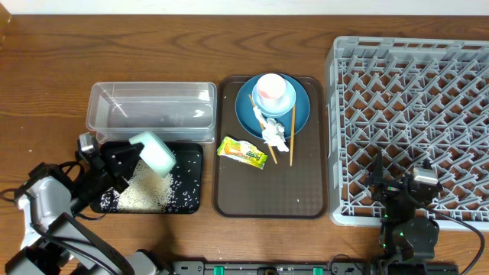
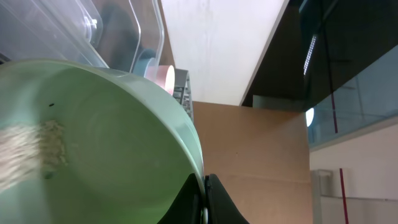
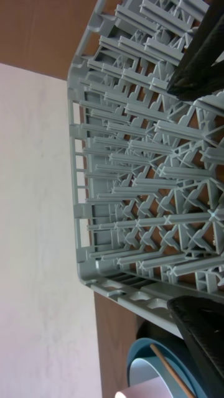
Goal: Sort waste into correct bins and load items into the dishwasher rack
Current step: 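Tip the bowl to dump the rice onto the black tray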
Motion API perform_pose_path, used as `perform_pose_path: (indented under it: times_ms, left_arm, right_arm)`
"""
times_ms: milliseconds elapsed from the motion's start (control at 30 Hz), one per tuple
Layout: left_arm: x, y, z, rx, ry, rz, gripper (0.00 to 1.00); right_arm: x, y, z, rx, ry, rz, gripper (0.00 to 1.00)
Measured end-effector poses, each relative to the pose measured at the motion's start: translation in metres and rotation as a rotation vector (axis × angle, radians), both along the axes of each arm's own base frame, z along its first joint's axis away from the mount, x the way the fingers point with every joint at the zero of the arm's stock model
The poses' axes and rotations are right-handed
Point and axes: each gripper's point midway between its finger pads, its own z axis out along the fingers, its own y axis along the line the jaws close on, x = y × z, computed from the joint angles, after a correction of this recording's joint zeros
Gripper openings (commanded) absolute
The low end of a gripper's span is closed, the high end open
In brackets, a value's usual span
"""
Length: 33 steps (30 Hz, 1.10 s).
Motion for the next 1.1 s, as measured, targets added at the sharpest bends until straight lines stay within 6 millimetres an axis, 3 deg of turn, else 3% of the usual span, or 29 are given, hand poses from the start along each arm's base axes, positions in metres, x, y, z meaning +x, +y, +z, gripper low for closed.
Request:
perform_pose_path:
  times_ms: [400,1100]
  left_arm:
    - [0.0,-0.042,0.0,0.014,-0.021,-0.162,0.06]
    - [-0.006,-0.049,0.003,-0.033,0.034,-0.174,0.06]
  right_arm:
    - [0.0,0.0,0.0,0.0,0.0,0.0,0.99]
    - [0.0,0.0,0.0,0.0,0.0,0.0,0.99]
